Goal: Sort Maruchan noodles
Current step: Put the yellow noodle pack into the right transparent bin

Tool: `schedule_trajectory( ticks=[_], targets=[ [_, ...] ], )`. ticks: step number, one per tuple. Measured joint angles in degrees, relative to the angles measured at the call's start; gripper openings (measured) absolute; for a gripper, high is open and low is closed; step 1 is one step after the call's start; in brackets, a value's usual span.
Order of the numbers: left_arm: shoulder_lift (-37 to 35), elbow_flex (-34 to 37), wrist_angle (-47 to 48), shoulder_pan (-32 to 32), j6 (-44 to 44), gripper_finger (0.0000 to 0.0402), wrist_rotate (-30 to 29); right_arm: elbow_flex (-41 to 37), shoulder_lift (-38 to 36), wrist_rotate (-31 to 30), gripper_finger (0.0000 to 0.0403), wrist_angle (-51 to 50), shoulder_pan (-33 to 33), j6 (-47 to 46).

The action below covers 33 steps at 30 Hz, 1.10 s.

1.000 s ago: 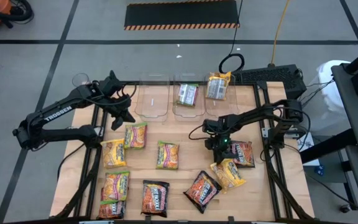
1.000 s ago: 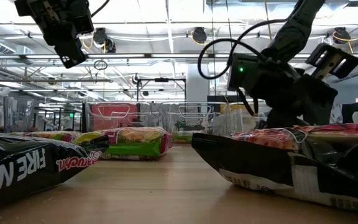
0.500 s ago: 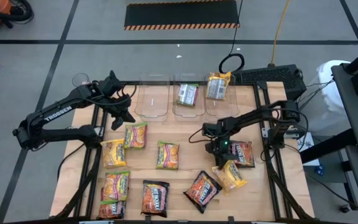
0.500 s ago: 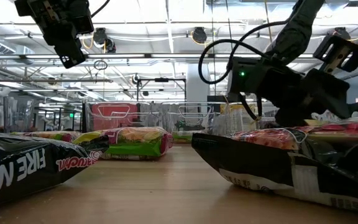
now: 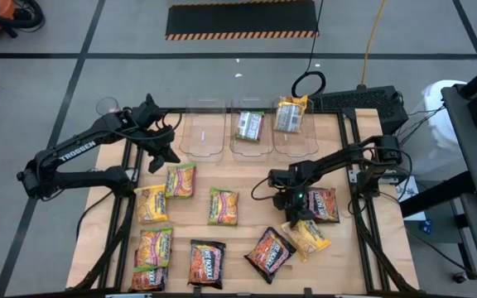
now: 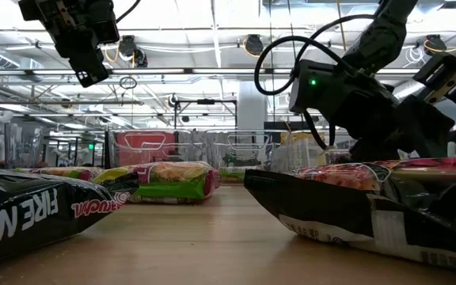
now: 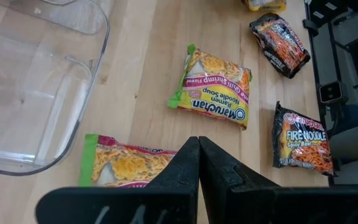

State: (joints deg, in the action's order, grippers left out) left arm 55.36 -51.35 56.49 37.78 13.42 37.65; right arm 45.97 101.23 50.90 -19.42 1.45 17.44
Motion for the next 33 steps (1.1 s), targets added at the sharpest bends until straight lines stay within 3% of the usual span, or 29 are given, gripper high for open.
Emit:
schedule_trajectory(
  ticks=[14,20,25,33],
  targets=[
    [0.0,0.0,0.0,0.0,-0.2,0.0008,0.0,0.0,0.1,-4.4,0.0091,1.7,-2.2,0.0],
    [0.0,0.0,0.0,0.0,-0.2,0.0008,0.0,-0.1,0.1,-4.9,0.0053,1.8,-2.3,-0.2],
    [0.0,0.0,0.0,0.0,-0.2,0.0008,0.0,-0.1,0.1,-9.4,0.0006,1.9,-2.4,-3.0],
    [0.0,0.0,0.0,0.0,-0.2,0.0008,0.0,-0.2,0.1,-11.8,0.0001,3.5,-2.4,-8.4]
  ],
)
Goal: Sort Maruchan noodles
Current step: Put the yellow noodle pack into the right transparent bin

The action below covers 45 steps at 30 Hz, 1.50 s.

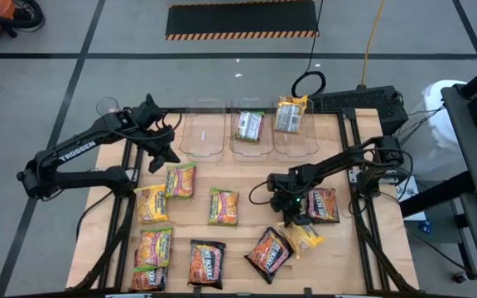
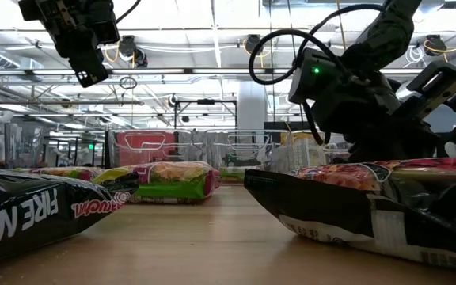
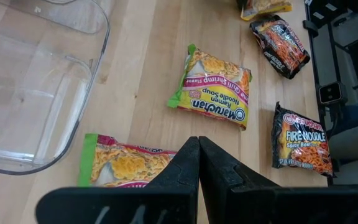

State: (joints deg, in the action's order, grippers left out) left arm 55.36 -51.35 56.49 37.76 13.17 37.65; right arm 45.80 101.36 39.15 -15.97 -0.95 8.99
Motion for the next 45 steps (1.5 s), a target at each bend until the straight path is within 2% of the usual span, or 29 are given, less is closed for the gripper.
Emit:
schedule_trajectory(
  ticks=[7,13,31,42,45],
  targets=[
    [0.0,0.0,0.0,0.0,0.0,0.0008,0.0,0.0,-1.4,-1.3,0.0001,0.0,0.1,0.0],
    [0.0,0.0,0.0,0.0,0.0,0.0008,0.0,-0.1,-6.9,-10.6,0.0000,-1.0,0.8,-1.4],
    [0.0,0.0,-0.2,0.0,0.1,0.0008,0.0,-0.1,-25.2,-33.8,0.0000,-11.0,1.3,-14.1],
    [0.0,0.0,-0.2,0.0,0.3,0.0008,0.0,0.0,-32.3,-43.3,0.0000,-14.3,0.5,-18.8],
    [0.0,0.0,-0.2,0.0,0.4,0.0008,0.0,0.0,-33.7,-43.9,0.0000,-14.6,0.5,-18.8]
  ],
)
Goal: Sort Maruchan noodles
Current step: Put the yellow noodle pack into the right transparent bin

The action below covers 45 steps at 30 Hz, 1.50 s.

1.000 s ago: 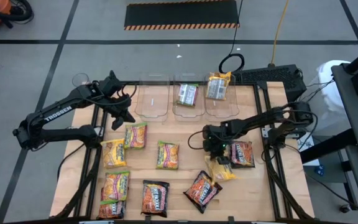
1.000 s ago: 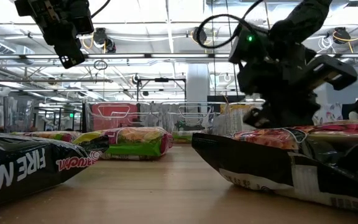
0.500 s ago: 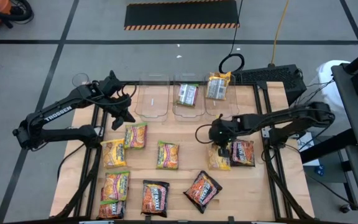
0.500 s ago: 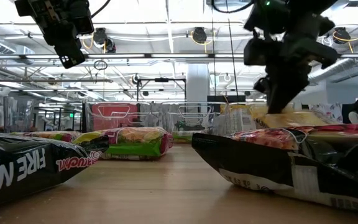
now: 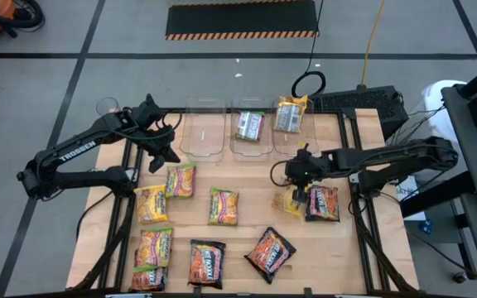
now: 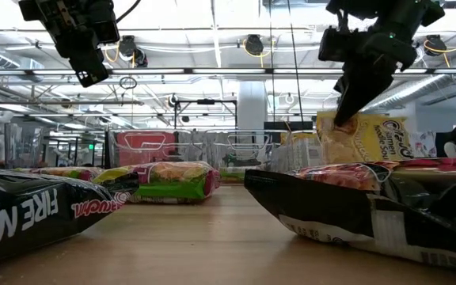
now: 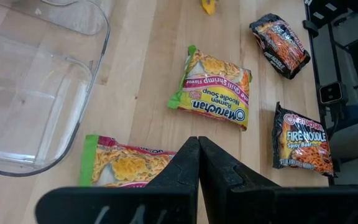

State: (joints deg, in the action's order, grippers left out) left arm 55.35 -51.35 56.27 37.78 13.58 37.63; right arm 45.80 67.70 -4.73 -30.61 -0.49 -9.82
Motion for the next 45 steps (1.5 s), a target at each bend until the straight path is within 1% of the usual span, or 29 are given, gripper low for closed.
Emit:
schedule_trajectory(
  ticks=[2,5,11,17,25,28,34,42,45],
  targets=[
    [0.0,0.0,0.0,0.0,0.0,0.0008,0.0,0.0,-1.0,-1.3,0.0000,-0.2,0.0,-0.1],
    [0.0,0.0,0.0,0.0,0.0,0.0008,0.0,0.0,-2.6,-1.7,0.0000,-0.2,0.0,-0.2],
    [0.0,0.0,0.0,0.0,0.0,0.0008,0.0,0.0,-6.3,-6.7,0.0000,-1.7,0.0,0.0],
    [0.0,0.0,-0.1,0.0,0.2,0.0008,0.0,0.0,-10.0,-11.9,0.0000,-0.7,0.1,0.0],
    [0.0,0.0,-2.0,0.0,0.2,0.0008,0.0,0.0,-14.5,-16.8,0.0000,-0.2,0.5,1.1],
    [0.0,0.0,-3.2,0.0,-0.1,0.0008,0.0,0.0,-16.0,-19.2,0.0000,1.1,1.3,3.0],
    [0.0,0.0,-3.7,0.0,-0.4,0.0008,0.0,0.1,-18.0,-21.1,0.0000,5.9,4.9,8.9],
    [0.0,0.0,-3.6,0.0,-1.2,0.0008,0.0,0.1,-19.6,-21.1,0.0000,16.9,11.6,19.1],
    [0.0,0.0,-3.6,0.0,-2.0,0.0008,0.0,0.1,-20.2,-21.0,0.0000,18.7,14.3,21.8]
  ],
)
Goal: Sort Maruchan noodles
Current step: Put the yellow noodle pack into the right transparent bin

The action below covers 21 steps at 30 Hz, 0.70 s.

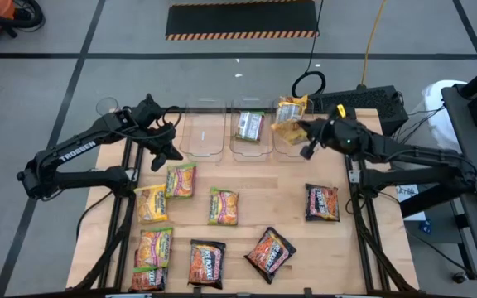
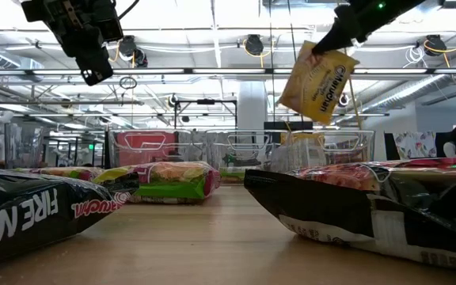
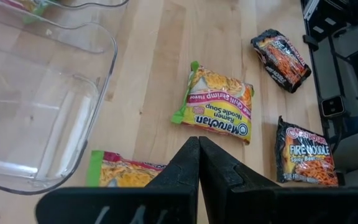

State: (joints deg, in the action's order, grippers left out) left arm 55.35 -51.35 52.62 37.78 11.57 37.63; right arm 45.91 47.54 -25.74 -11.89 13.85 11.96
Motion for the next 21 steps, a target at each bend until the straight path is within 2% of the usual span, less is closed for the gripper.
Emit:
schedule_trajectory(
  ticks=[5,14,21],
  targets=[
    [0.0,0.0,0.0,0.0,-0.1,0.0008,0.0,0.0,0.3,1.2,0.0000,-1.4,5.2,1.0],
    [0.0,0.0,0.0,0.0,0.1,0.0008,0.0,0.0,5.0,16.7,0.0000,-3.8,14.6,2.6],
    [0.0,0.0,0.0,0.0,-0.1,0.0008,0.0,0.0,10.3,26.0,0.0000,-3.8,20.4,5.6]
  ],
)
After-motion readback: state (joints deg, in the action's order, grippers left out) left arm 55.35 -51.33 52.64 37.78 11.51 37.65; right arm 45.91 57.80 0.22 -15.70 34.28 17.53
